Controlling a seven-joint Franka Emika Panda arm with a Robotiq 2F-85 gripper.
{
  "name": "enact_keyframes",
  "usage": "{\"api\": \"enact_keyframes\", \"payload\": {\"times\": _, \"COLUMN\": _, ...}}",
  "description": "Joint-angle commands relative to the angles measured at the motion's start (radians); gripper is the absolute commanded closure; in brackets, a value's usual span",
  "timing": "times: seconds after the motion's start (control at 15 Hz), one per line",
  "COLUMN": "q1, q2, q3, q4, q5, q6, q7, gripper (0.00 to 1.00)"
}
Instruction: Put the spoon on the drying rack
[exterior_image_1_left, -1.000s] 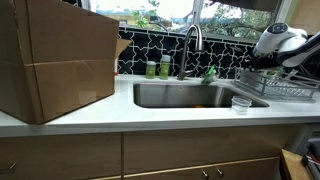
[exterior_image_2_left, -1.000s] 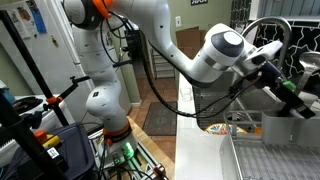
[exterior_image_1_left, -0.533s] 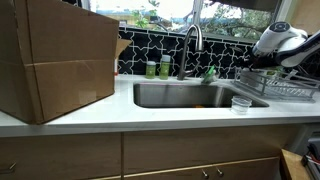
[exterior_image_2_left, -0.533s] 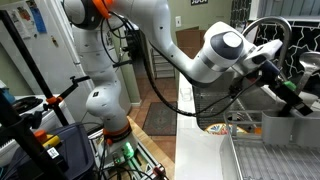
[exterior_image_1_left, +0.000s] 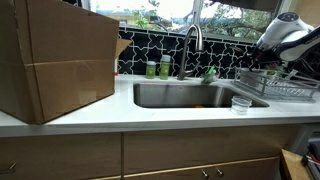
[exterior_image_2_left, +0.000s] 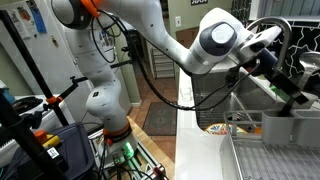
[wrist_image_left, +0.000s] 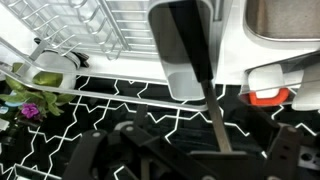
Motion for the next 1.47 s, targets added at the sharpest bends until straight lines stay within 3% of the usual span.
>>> {"api": "enact_keyframes", "payload": {"times": 0.0, "q1": 0.022, "q2": -0.134, "q3": 0.003, "q4": -0.042, "q5": 0.12, "q6": -0.113, "q7": -0.168, "gripper": 0.0}}
{"api": "enact_keyframes", "payload": {"times": 0.13, "q1": 0.06, "q2": -0.197, "q3": 0.004, "q4": -0.034, "q5": 0.298, "q6": -0.245, "q7": -0.329, "gripper": 0.0}}
{"api": "enact_keyframes", "payload": {"times": 0.2, "q1": 0.123, "q2": -0.238, "q3": -0.031, "q4": -0.038, "q5": 0.371, "q6": -0.328, "q7": -0.398, "gripper": 0.0}}
{"api": "enact_keyframes", "payload": {"times": 0.27, "q1": 0.14, "q2": -0.259, "q3": -0.031, "q4": -0.007, "q5": 0.457, "q6": -0.418, "q7": -0.475, "gripper": 0.0}}
{"api": "enact_keyframes", "payload": {"times": 0.47, "q1": 0.104, "q2": -0.278, "q3": 0.035, "q4": 0.094, "q5": 0.661, "q6": -0.672, "q7": -0.633, "gripper": 0.0}}
{"api": "enact_keyframes", "payload": {"times": 0.67, "q1": 0.1, "q2": -0.296, "q3": 0.063, "q4": 0.19, "q5": 0.706, "q6": -0.866, "q7": -0.678, "gripper": 0.0}}
{"api": "enact_keyframes", "payload": {"times": 0.87, "q1": 0.132, "q2": -0.332, "q3": 0.05, "q4": 0.206, "q5": 0.768, "q6": -0.803, "q7": -0.777, "gripper": 0.0}}
{"api": "enact_keyframes", "payload": {"times": 1.07, "q1": 0.161, "q2": -0.352, "q3": 0.037, "q4": 0.227, "q5": 0.863, "q6": -0.813, "q7": -0.898, "gripper": 0.0}}
{"api": "enact_keyframes", "payload": {"times": 1.33, "q1": 0.163, "q2": -0.367, "q3": 0.045, "q4": 0.224, "q5": 0.876, "q6": -0.772, "q7": -0.934, "gripper": 0.0}}
{"api": "enact_keyframes", "payload": {"times": 1.4, "q1": 0.144, "q2": -0.347, "q3": 0.063, "q4": 0.244, "q5": 0.845, "q6": -0.8, "q7": -0.889, "gripper": 0.0}}
